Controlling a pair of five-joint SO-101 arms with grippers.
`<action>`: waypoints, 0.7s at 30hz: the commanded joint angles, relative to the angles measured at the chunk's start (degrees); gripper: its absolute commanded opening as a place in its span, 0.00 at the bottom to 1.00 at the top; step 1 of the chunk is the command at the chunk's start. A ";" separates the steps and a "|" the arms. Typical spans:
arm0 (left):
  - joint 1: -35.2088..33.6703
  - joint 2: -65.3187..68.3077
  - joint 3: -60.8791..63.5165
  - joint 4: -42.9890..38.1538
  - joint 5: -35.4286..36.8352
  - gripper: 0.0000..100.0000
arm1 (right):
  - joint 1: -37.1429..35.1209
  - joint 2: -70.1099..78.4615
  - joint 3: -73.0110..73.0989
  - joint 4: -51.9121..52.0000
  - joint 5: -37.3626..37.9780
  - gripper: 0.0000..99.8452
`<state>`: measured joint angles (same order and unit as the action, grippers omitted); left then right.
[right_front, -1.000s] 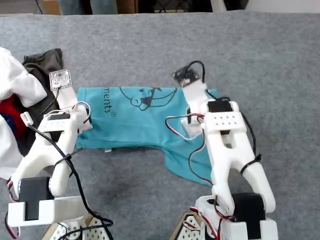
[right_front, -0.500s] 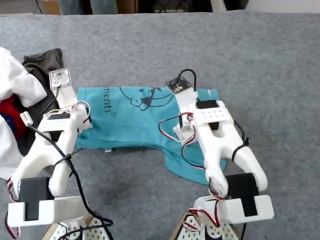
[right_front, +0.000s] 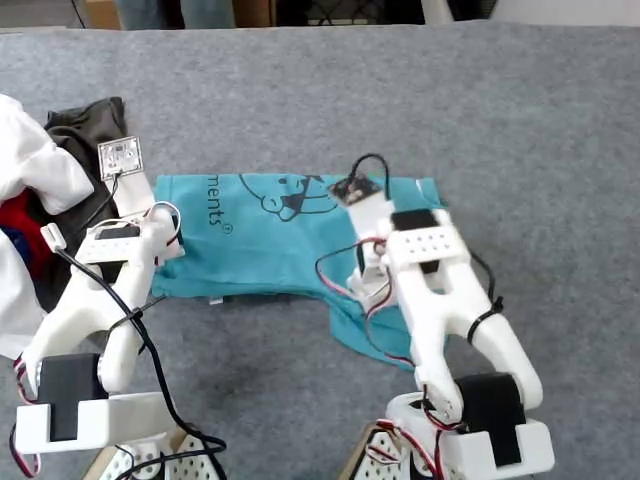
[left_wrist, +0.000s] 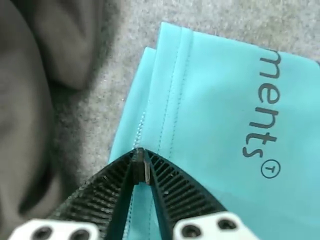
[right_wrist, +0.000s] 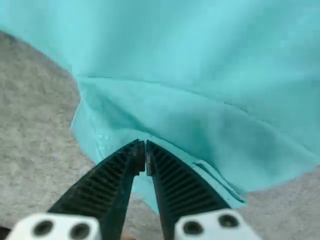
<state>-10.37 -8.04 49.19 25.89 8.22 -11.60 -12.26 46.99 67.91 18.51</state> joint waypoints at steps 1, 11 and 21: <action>0.40 -1.93 -2.77 -0.88 -0.18 0.03 | -5.01 -3.03 3.82 -1.32 0.53 0.01; 0.31 -1.93 -2.77 -0.88 -0.18 0.03 | -3.08 -17.80 -0.75 7.12 16.00 0.01; 0.31 -2.11 -2.77 -0.62 -0.18 0.03 | 0.18 -8.22 4.62 -4.57 16.53 0.01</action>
<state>-10.37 -8.04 49.19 25.89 8.22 -12.13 -23.69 50.95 64.66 34.24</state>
